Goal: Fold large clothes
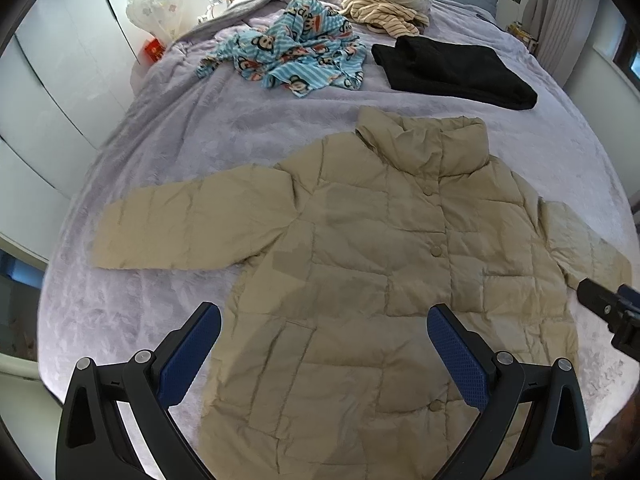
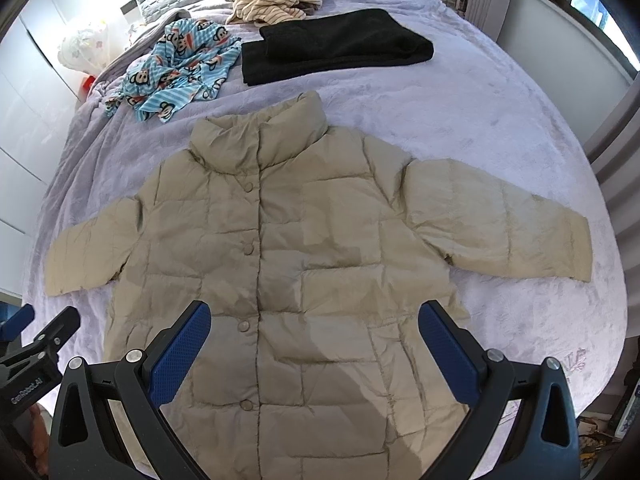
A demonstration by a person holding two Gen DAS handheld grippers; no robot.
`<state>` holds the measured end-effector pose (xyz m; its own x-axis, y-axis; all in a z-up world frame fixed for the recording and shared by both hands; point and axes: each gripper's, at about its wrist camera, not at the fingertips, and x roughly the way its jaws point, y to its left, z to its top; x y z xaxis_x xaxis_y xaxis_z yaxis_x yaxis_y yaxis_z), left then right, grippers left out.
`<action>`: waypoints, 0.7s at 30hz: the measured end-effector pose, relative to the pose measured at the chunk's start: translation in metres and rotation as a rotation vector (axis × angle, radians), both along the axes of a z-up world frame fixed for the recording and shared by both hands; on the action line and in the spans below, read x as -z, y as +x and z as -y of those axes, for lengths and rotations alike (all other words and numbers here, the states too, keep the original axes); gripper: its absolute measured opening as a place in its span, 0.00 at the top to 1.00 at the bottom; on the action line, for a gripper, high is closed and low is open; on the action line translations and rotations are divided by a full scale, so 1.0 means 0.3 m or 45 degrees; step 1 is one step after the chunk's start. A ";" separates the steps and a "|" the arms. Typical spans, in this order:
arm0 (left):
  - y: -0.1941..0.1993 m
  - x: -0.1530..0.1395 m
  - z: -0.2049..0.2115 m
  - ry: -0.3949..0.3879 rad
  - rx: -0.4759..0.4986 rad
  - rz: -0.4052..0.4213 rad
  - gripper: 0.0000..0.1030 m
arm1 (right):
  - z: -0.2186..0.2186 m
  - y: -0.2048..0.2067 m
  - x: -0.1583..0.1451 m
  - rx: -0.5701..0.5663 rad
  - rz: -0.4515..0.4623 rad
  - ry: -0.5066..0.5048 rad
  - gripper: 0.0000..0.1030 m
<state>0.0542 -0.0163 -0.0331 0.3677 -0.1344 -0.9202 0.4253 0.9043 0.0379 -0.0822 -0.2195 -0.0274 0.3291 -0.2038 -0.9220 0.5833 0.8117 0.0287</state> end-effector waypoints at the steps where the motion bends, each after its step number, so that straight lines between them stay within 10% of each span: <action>1: 0.006 0.014 -0.011 -0.027 -0.001 -0.019 0.00 | -0.004 -0.002 0.012 -0.004 -0.005 0.014 0.00; 21: 0.431 0.439 -0.653 -0.361 -0.427 -0.157 0.00 | -0.251 0.136 0.304 -0.119 -0.132 0.168 0.00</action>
<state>0.1834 0.1796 -0.1647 0.3239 -0.2798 -0.9038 0.0933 0.9600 -0.2638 -0.0414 -0.1442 -0.1186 0.2425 -0.0522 -0.9688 0.5111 0.8556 0.0818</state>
